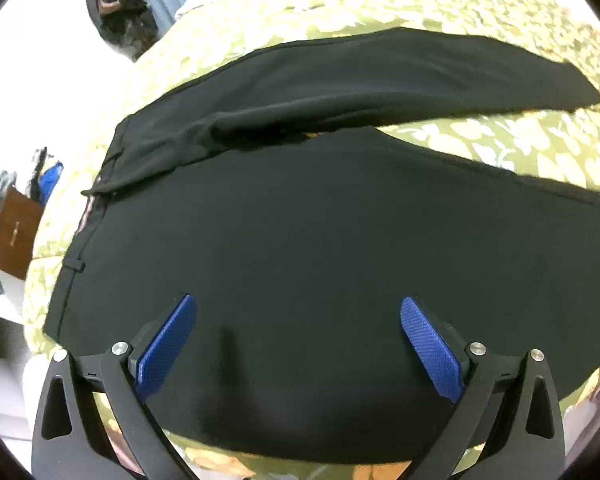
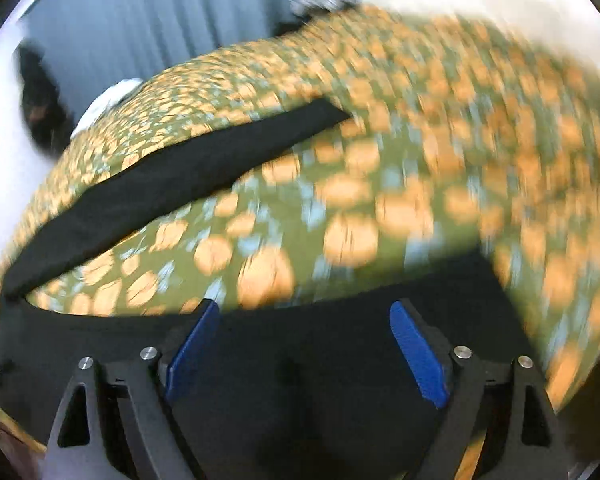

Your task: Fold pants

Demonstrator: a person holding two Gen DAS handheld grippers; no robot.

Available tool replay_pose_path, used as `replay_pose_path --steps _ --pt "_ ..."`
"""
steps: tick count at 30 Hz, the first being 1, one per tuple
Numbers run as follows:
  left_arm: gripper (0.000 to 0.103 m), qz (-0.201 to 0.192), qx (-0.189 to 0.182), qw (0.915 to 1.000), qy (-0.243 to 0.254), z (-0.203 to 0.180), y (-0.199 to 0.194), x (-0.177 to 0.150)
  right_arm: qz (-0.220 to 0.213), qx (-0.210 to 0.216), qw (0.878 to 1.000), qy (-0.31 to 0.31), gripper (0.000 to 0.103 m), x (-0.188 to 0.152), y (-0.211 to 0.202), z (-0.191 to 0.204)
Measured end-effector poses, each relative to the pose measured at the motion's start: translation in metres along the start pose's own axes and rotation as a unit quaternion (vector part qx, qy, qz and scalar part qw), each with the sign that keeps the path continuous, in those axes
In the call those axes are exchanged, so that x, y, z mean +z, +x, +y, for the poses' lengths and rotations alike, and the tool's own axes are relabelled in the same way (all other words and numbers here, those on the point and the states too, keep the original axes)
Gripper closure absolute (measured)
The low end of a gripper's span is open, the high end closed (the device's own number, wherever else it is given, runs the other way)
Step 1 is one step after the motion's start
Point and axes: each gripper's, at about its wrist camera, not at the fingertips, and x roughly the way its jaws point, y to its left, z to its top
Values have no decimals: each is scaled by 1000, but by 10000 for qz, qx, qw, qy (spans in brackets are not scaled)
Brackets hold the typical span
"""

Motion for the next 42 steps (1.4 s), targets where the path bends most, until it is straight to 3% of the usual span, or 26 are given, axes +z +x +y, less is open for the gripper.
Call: replay_pose_path --steps 4,6,9,12,13,14,19,22,25,26,27,30,33,36,38,40,42 --pt "1 80 106 9999 78 -16 -9 -2 -217 -344 9984 -399 11 33 28 -37" --pt "1 63 166 9997 154 -28 -16 -2 -56 -446 9978 -485 5 46 56 -62" --pt "1 2 276 9989 370 -48 -25 1 210 -475 9975 -481 5 54 99 -95" --pt "1 -90 329 9976 596 -68 -36 3 778 -205 9963 299 0 39 142 -129" --pt "1 -122 317 9972 663 -73 -38 3 782 -105 9956 497 0 34 146 -134" --pt "1 -138 314 9969 709 -76 -40 4 606 -142 9968 492 0 34 142 -134" --pt "1 -184 156 9951 960 -101 -44 3 763 -193 9968 157 0 54 132 -129" --pt "1 -324 -5 9923 1197 -127 -53 7 544 -496 9970 -221 0 69 119 -133" --pt "1 -596 -258 9877 1423 -168 -68 21 717 -869 9903 -816 0 71 130 -141" --pt "1 -642 -320 9868 1453 -178 -70 25 919 -808 9882 -923 0 67 142 -147" --pt "1 -691 -414 9858 1472 -193 -72 31 1115 -440 9890 -872 0 59 156 -154" --pt "1 -873 -722 9819 1515 -249 -69 52 742 255 9964 -308 0 53 159 -177" --pt "1 -1106 -670 9792 1564 -294 -54 65 699 244 9969 -284 0 52 155 -178" --pt "1 -1168 -324 9752 1849 -327 -19 64 754 97 9962 -419 0 53 158 -171" --pt "0 -1400 -324 9707 1926 -330 -6 54 755 125 9963 -393 0 55 159 -171" --pt "0 -1786 -558 9695 1581 -319 -3 44 754 136 9963 -381 0 58 161 -173" --pt "0 -1707 -707 9713 1496 -316 1 47 758 112 9963 -398 0 59 160 -172"
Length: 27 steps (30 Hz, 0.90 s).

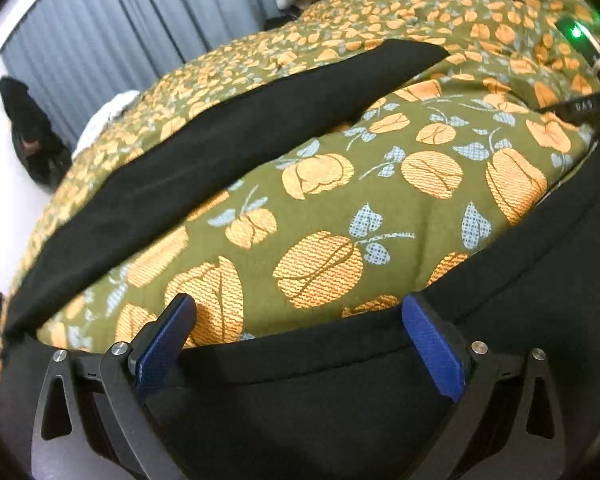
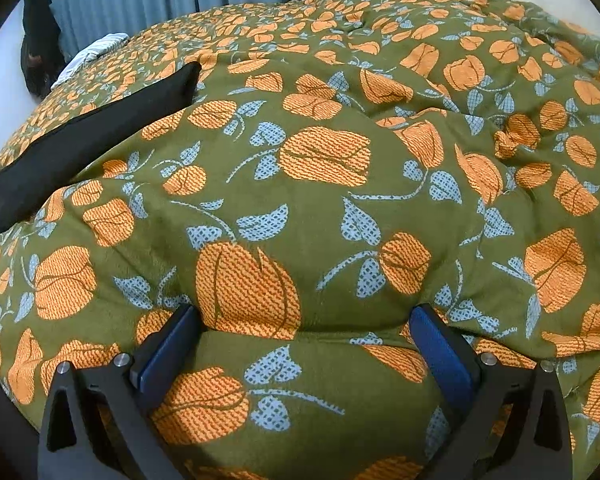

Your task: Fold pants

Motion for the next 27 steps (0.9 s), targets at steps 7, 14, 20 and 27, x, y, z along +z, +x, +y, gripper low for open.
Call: replay_pose_path --steps 7,14,20,27 --pt "0 135 -326 9989 -324 10 14 3 -3 14 10000 14 0 -4 0 3" --pt "1 82 -302 9990 -313 5 13 -1 -2 10 10000 11 0 -4 0 2" --pt "0 59 -279 9991 -307 7 11 -2 -3 10 10000 11 0 -4 0 2" --pt "0 94 -186 9995 -256 5 9 -1 -6 12 10000 13 0 -4 0 3"
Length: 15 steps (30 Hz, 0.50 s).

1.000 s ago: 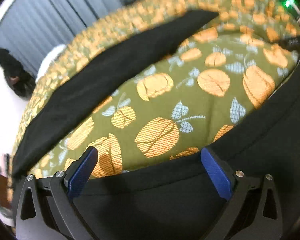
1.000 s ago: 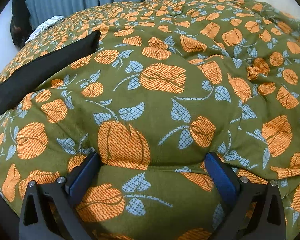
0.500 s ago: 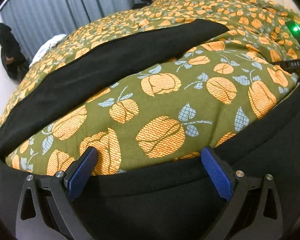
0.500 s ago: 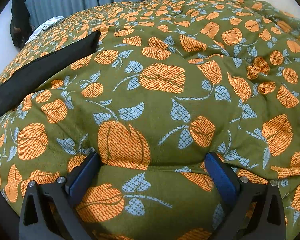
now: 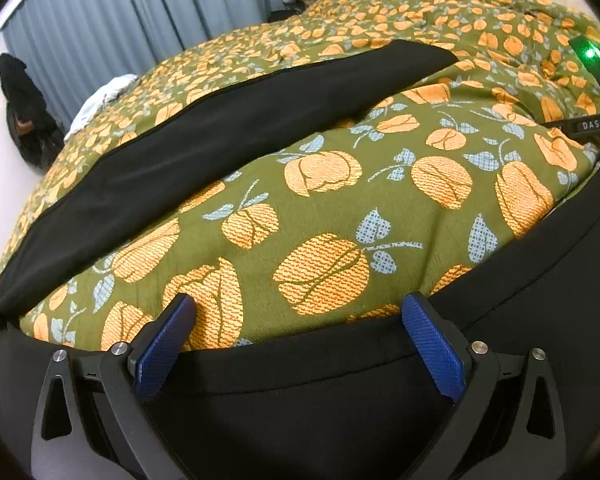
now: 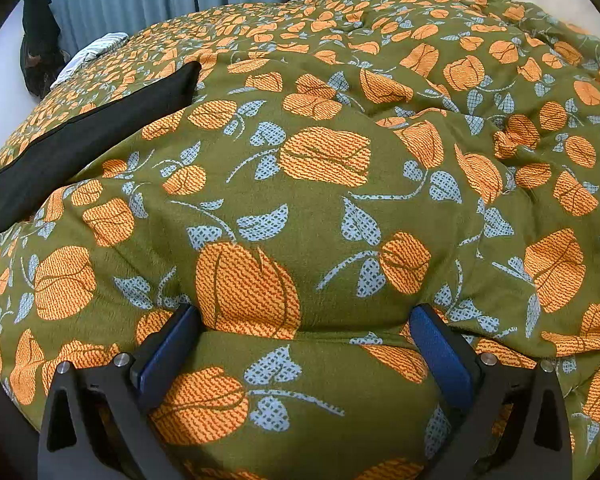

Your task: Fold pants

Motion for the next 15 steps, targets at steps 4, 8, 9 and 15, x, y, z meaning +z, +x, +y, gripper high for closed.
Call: replay_pose_path --steps 4,8,9,15 --pt "0 465 -208 9985 -180 11 -2 9 13 -110 9999 -18 0 0 0 1" --pt "1 943 -377 9948 -54 28 -23 7 -19 -26 10000 7 0 -1 0 0" --pt "1 987 -390 9943 68 35 -31 2 -20 9 10000 5 0 0 0 -1" --pt "1 1046 -126 9938 -360 119 -70 -24 280 457 9979 376 0 8 -4 -20"
